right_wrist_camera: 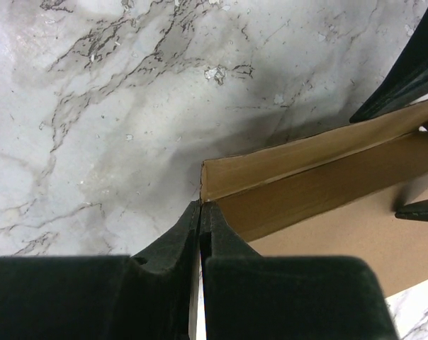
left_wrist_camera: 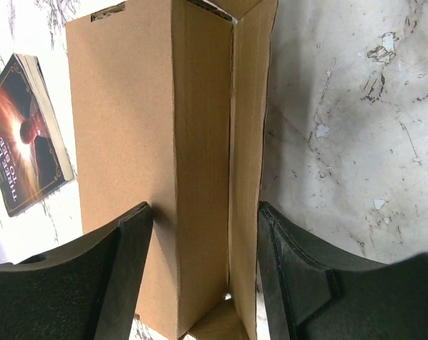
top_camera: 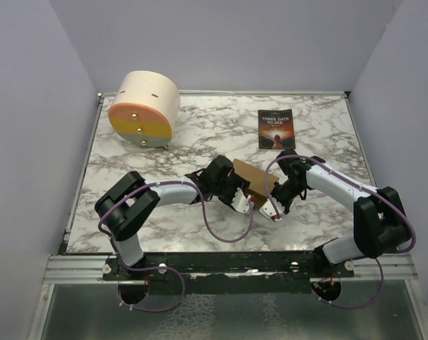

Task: Fold the paper box

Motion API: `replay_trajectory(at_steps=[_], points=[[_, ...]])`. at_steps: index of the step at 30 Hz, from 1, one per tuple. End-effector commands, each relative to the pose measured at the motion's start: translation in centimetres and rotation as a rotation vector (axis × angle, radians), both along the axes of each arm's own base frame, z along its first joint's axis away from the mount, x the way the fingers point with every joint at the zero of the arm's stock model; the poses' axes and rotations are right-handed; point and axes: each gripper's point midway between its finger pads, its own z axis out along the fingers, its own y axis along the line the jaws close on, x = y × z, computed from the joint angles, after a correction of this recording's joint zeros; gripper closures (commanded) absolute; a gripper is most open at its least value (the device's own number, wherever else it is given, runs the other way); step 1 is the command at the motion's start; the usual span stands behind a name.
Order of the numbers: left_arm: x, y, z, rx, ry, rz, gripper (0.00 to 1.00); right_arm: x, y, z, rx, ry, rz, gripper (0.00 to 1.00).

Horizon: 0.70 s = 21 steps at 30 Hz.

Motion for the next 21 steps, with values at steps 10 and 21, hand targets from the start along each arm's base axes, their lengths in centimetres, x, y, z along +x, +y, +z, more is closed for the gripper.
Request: replay_trajectory(at_steps=[10,21], points=[[-2.3,1.5,-3.6,0.095,0.145,-0.014,0.40,-0.6,3.8,1.2,0.113,-0.156,0.449,0.99],[-2.4,1.4,-3.7,0.095,0.149,-0.018,0.40,-0.8,4.4,1.1,0.090,-0.136,0.483,0.99]])
